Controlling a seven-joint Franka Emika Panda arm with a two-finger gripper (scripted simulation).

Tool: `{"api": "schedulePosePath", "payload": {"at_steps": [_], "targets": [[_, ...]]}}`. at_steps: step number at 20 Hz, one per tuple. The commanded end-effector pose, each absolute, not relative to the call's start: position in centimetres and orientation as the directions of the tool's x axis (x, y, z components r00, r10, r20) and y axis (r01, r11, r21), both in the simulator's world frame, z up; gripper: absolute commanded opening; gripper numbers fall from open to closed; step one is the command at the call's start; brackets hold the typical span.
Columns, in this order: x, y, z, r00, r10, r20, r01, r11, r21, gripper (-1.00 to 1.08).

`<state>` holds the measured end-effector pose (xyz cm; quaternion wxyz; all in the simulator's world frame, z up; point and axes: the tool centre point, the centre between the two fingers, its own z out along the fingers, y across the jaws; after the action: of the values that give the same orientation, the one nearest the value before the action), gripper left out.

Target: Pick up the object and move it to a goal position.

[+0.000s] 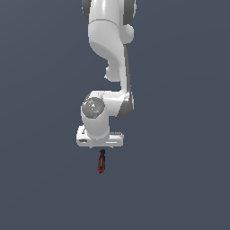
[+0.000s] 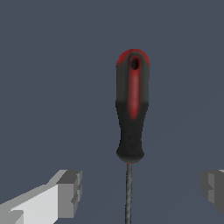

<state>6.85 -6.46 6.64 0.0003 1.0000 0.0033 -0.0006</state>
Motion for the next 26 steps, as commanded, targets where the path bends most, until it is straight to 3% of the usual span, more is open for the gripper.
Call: {"api": "schedulePosePath", "payload": {"at_steps": [1, 20, 21, 26], "targets": [[7.0, -6.5, 6.5, 1.0, 0.007, 0.0, 0.007, -1.0, 0.0, 1.0], [7.0, -6.6, 1.5, 1.0, 0.006, 0.0, 0.006, -1.0, 0.0, 1.0], [7.0, -6.6, 1.5, 1.0, 0.006, 0.0, 0.006, -1.0, 0.0, -1.0], [7.0, -6.6, 1.5, 1.0, 0.006, 0.0, 0.006, -1.0, 0.0, -1.0]]}}
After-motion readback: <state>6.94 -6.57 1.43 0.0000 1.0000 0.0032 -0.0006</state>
